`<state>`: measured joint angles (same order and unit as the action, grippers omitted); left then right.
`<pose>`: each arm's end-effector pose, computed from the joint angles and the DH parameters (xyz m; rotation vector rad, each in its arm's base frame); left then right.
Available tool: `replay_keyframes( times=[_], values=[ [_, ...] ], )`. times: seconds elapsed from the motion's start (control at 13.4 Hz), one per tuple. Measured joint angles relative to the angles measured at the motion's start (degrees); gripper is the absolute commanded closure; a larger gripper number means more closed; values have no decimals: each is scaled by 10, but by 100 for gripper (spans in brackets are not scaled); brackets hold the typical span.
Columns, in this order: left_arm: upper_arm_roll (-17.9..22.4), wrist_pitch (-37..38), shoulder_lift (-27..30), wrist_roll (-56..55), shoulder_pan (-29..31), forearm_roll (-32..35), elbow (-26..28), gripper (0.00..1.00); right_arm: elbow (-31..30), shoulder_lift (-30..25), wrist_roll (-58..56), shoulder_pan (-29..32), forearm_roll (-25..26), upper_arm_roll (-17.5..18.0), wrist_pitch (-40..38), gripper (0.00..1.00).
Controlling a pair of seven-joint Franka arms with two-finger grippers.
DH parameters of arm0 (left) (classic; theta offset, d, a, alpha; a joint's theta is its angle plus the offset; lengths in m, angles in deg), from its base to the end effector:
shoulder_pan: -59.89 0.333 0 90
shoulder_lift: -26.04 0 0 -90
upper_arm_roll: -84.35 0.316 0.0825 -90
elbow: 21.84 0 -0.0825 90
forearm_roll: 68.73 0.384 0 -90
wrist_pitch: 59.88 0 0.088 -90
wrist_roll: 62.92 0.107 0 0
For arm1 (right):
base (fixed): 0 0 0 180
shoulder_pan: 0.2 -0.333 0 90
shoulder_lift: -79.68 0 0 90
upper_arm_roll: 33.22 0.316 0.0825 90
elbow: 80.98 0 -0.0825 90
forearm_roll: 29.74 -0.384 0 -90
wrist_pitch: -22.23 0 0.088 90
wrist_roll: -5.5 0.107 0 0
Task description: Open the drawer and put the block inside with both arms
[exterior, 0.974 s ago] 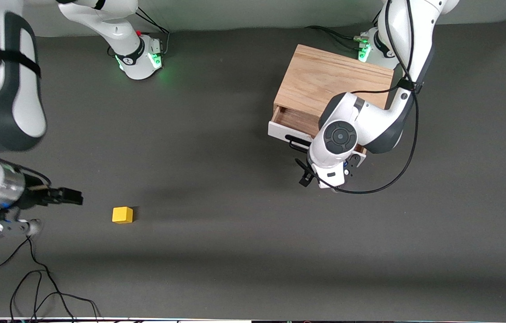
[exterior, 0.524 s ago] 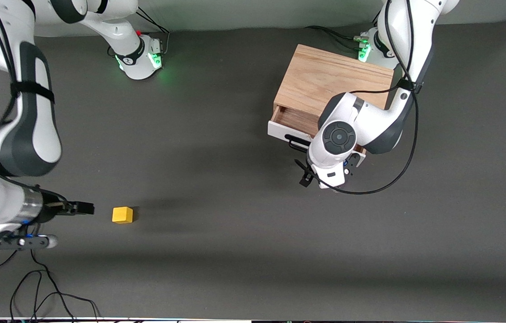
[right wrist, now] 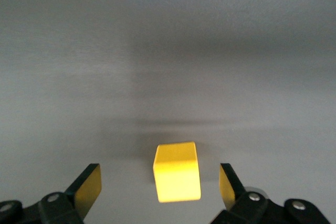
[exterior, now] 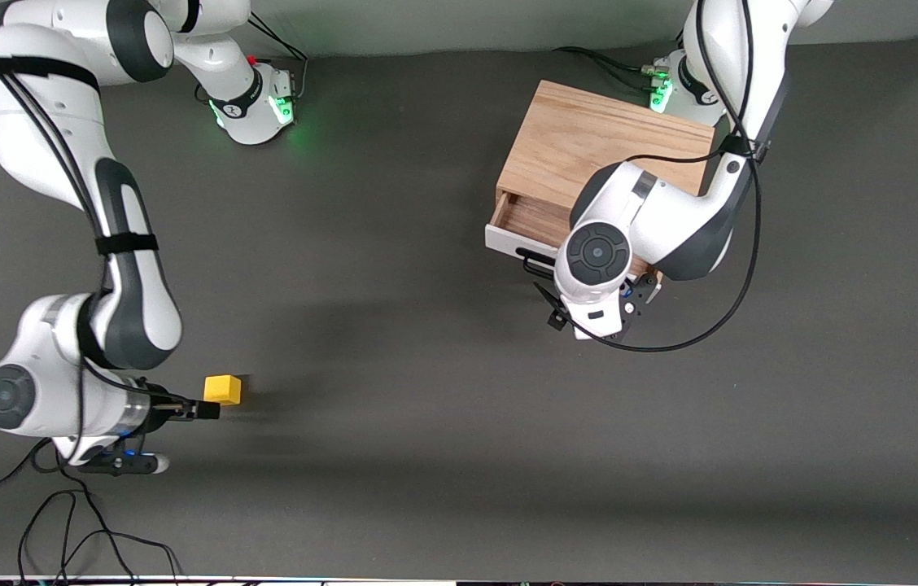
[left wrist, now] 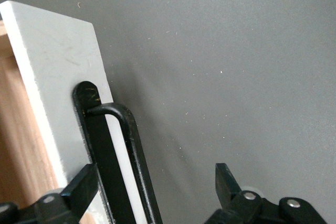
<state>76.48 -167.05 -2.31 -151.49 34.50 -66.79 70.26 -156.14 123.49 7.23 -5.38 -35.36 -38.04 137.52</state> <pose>0.5560 -0.3493 0.3266 -2.6192 -1.3644 0.2097 0.7350 0.0244 0.2790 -3.1119 0.0732 0.0964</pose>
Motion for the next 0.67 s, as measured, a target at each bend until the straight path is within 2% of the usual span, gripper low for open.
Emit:
replay_keyframes(
  times=[0.22,0.45,0.67],
  values=[
    [0,81,0,0,-2,1,-39,0,-62,4,0,0,0,0,75,0],
    [1,184,10,2,-2,1,-89,0,-88,2,1,-1,-1,0,97,0],
    [3,229,30,15,-2,1,-99,0,-119,-2,1,-1,-1,0,116,0]
  ],
)
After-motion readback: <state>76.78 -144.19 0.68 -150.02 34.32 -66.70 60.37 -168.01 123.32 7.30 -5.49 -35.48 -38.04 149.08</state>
